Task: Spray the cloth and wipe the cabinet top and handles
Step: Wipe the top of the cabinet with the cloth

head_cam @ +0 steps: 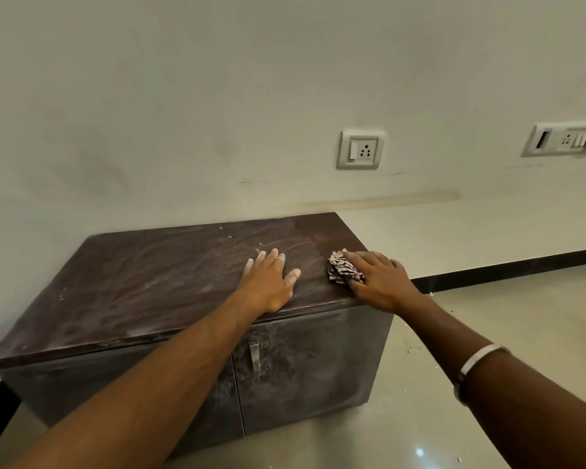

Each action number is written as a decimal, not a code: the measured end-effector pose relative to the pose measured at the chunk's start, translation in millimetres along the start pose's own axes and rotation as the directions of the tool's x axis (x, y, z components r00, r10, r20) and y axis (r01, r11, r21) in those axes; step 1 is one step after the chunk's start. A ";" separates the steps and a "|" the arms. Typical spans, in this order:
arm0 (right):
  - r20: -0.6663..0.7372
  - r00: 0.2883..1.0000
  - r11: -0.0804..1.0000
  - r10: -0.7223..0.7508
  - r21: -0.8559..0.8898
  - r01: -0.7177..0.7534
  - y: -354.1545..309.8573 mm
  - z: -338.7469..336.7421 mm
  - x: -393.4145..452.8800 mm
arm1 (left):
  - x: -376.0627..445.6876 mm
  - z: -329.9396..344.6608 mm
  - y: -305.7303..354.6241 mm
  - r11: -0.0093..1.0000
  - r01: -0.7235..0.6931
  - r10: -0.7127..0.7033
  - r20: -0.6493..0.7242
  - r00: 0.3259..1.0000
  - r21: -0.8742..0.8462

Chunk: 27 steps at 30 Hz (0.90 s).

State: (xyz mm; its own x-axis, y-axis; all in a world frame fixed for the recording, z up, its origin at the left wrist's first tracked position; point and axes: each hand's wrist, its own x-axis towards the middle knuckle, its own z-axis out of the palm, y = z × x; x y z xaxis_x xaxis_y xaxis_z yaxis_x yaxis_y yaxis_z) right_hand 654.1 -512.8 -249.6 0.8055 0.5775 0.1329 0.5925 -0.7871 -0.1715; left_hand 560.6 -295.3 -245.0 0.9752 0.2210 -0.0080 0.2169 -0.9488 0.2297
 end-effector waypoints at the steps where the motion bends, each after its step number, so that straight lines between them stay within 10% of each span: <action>1: -0.007 1.000 1.000 -0.011 -0.006 0.011 -3.0 1.7 -2.1 | -0.8 0.1 0.6 1.000 0.000 0.000 -0.001 1.000 -0.001; 27: -0.064 0.997 0.999 -0.039 0.016 0.040 -0.3 3.9 -42.4 | -27.8 -1.6 -18.7 0.998 0.039 -0.039 0.003 0.999 -0.044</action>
State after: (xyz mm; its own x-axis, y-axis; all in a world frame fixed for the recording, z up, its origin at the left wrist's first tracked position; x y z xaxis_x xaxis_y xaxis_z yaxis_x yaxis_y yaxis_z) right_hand 619.8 -536.2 -259.0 0.7799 0.5923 0.2021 0.6242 -0.7598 -0.1819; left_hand 529.4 -283.3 -247.5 0.9662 0.2571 -0.0197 0.2526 -0.9286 0.2720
